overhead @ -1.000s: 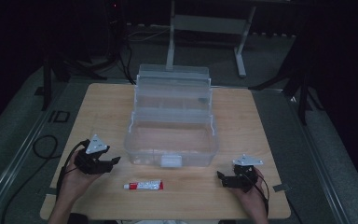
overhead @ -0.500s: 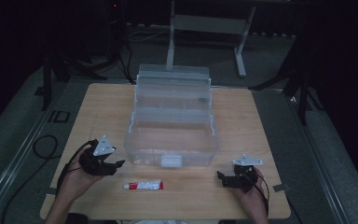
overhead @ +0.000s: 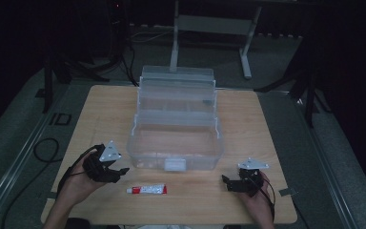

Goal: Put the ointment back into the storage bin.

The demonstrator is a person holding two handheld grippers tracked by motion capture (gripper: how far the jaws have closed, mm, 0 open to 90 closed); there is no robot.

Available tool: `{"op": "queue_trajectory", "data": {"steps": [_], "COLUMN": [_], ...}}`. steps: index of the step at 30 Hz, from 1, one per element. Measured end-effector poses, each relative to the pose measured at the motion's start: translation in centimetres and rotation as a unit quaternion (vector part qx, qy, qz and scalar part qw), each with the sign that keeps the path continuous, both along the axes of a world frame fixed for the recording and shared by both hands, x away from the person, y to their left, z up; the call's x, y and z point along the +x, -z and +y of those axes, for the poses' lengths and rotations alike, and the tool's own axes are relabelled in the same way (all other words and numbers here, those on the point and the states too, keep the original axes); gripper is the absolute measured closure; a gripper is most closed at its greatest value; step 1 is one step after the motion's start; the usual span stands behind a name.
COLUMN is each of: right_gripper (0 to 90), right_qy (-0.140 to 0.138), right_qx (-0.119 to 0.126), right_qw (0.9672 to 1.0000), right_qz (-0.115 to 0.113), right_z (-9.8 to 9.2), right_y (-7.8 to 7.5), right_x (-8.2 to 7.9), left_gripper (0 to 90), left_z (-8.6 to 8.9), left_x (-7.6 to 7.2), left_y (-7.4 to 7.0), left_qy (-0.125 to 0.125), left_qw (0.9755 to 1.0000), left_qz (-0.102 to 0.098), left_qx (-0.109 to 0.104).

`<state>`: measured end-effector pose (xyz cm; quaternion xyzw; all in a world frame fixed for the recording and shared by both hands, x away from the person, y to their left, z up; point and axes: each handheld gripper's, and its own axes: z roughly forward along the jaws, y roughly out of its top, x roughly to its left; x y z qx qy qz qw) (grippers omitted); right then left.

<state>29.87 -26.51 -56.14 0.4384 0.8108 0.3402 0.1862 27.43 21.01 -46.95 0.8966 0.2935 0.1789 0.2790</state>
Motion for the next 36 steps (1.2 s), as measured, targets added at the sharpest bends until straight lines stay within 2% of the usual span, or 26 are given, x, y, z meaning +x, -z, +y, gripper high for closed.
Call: {"op": "queue_trajectory", "data": {"steps": [5,10,23,27,29,36], "right_gripper": [11.1,11.1,11.1,11.1,11.1,11.0], "right_qy": [0.0,0.0,0.0,0.0,0.0,0.0], "right_qx": [0.0,0.0,0.0,0.0,0.0,0.0], "right_qw": [1.0,1.0,1.0,1.0,1.0,1.0], "right_qz": [0.0,0.0,0.0,0.0,0.0,0.0], "right_z": [0.0,0.0,0.0,0.0,0.0,0.0], "right_y": [0.0,0.0,0.0,0.0,0.0,0.0], "right_x": [0.0,0.0,0.0,0.0,0.0,0.0], "left_gripper": [41.6,41.3,41.7,42.5,42.9,44.0], "left_z": [-0.6,-1.2,-2.4,-2.7,-3.1,-3.9], "left_x": [0.0,0.2,0.6,0.8,0.8,0.9], "left_y": [-0.4,-0.8,-1.3,-1.4,-1.4,-1.3], "left_qy": [0.017,0.018,0.04,0.049,0.06,0.077], "left_qw": [0.9997,0.9995,0.9977,0.9968,0.9956,0.9932], "left_qz": [0.01,0.013,0.032,0.039,0.044,0.059], "left_qx": [0.013,0.022,0.044,0.051,0.058,0.065]}}
